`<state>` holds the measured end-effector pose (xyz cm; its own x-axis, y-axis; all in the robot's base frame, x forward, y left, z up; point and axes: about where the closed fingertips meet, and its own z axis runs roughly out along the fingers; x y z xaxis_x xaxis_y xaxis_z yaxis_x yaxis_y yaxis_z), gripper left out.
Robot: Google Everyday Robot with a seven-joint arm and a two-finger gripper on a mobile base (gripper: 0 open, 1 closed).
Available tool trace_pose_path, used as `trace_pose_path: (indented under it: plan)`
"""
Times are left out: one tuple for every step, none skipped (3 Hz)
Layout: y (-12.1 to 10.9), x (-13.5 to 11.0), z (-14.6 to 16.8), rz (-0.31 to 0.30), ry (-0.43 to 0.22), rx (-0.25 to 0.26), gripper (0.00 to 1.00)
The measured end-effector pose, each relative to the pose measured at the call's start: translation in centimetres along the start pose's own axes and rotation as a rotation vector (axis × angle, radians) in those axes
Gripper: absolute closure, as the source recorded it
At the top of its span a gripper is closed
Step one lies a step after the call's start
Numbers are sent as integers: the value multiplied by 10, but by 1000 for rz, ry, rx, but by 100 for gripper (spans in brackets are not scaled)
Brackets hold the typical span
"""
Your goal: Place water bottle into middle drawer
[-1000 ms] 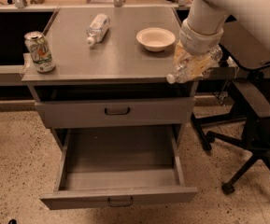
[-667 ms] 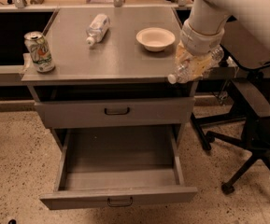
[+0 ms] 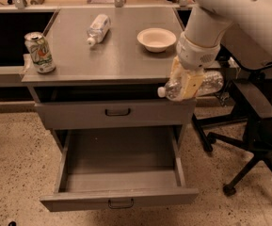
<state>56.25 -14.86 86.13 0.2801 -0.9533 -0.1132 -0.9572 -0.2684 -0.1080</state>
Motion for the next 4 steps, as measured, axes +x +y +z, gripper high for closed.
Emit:
trace_pose_path:
  plan:
    - [8, -14, 46, 45, -262, -2, 100]
    - [26, -5, 45, 91, -356, 1, 100]
    - [13, -12, 65, 74, -431, 25, 100]
    - [11, -30, 132, 77, -744, 88, 100]
